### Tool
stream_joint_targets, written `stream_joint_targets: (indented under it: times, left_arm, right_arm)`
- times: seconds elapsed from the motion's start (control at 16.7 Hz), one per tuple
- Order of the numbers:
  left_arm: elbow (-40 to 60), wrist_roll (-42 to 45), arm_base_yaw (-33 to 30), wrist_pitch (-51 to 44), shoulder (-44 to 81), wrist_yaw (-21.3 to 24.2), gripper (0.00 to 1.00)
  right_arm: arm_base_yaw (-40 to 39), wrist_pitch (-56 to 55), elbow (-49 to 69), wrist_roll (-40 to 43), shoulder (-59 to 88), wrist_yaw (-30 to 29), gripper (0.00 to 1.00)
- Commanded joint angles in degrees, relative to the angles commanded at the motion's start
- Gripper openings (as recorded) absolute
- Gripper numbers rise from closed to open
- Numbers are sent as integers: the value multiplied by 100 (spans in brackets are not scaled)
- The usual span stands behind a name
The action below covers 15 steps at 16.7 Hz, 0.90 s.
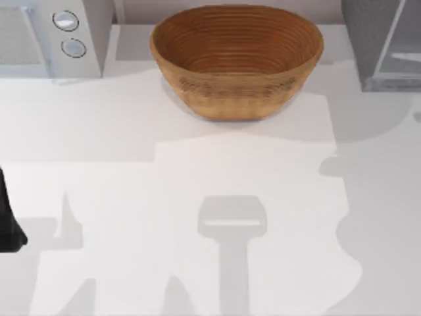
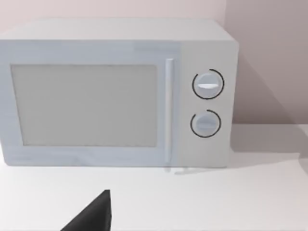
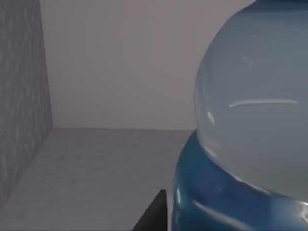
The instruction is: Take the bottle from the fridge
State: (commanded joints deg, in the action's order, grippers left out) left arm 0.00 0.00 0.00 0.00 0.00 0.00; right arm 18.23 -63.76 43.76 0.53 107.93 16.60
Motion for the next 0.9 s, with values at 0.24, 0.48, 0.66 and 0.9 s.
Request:
stream_joint_targets:
  times: [0.24,0.48,0.66,0.9]
  left_arm:
    - [0,0,0,0,0,0,100]
    - [0,0,0,0,0,0,100]
    - [0,0,0,0,0,0,100]
    - [0,0,0,0,0,0,100]
  right_arm:
    - [-54,190,-132,10,-292,-48,0]
    - [-215,780,-536,31,-1320,-211,0]
    - [-393,1433,-982,37,-2433,-391,0]
    - [-704,2533,-1740,25,-4275,-678,0]
